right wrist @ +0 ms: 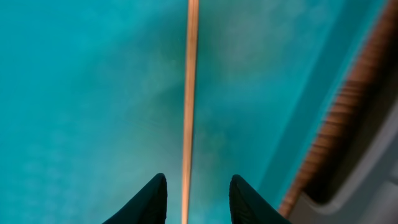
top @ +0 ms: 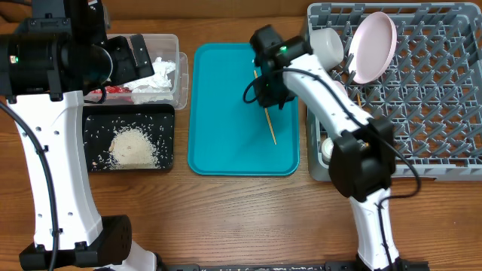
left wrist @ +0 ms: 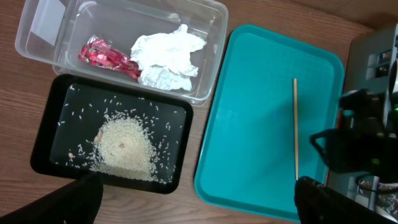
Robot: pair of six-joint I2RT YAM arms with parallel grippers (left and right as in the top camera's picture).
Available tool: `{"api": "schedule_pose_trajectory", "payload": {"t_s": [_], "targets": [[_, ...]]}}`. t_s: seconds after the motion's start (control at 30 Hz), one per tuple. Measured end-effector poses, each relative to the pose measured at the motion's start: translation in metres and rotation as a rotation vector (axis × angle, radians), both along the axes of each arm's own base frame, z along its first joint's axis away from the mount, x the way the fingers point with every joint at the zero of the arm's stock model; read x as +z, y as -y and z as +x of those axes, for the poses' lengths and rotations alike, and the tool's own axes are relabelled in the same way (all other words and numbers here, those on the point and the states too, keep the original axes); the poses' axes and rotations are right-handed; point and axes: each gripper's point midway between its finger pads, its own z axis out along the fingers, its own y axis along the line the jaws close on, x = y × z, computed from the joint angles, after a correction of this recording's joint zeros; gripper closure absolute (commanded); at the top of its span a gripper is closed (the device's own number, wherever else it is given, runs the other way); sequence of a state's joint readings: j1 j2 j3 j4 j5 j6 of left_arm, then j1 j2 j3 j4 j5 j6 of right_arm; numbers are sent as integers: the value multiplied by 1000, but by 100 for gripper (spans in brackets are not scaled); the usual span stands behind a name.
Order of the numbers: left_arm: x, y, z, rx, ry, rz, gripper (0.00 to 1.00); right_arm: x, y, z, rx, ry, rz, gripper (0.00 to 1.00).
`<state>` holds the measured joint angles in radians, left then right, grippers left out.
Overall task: Sort waste into correct bins and load items into the dishwasher
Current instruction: 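Grasp the remaining chopstick on the teal tray with the right gripper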
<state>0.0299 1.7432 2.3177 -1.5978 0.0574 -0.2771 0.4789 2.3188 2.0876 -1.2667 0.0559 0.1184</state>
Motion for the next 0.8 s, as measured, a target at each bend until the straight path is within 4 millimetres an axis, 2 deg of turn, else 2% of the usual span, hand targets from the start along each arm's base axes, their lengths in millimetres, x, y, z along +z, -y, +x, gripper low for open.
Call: {"api": "schedule_pose_trajectory", "payload": {"t_s": [0.13, 0.2, 0.53, 0.73, 0.8], "targets": [[0, 0, 0, 0, 0, 0, 0, -31, -2, -3, 18, -40, -44, 64], [0, 0, 0, 0, 0, 0, 0, -39, -4, -2, 24, -43, -53, 64], [0, 0, 0, 0, 0, 0, 0, -40, -8, 6, 26, -10, -42, 69], [0, 0, 0, 0, 0, 0, 0, -57, -4, 1, 28, -50, -66, 77], [0, 0, 0, 0, 0, 0, 0, -57, -4, 1, 28, -50, -66, 79]]}}
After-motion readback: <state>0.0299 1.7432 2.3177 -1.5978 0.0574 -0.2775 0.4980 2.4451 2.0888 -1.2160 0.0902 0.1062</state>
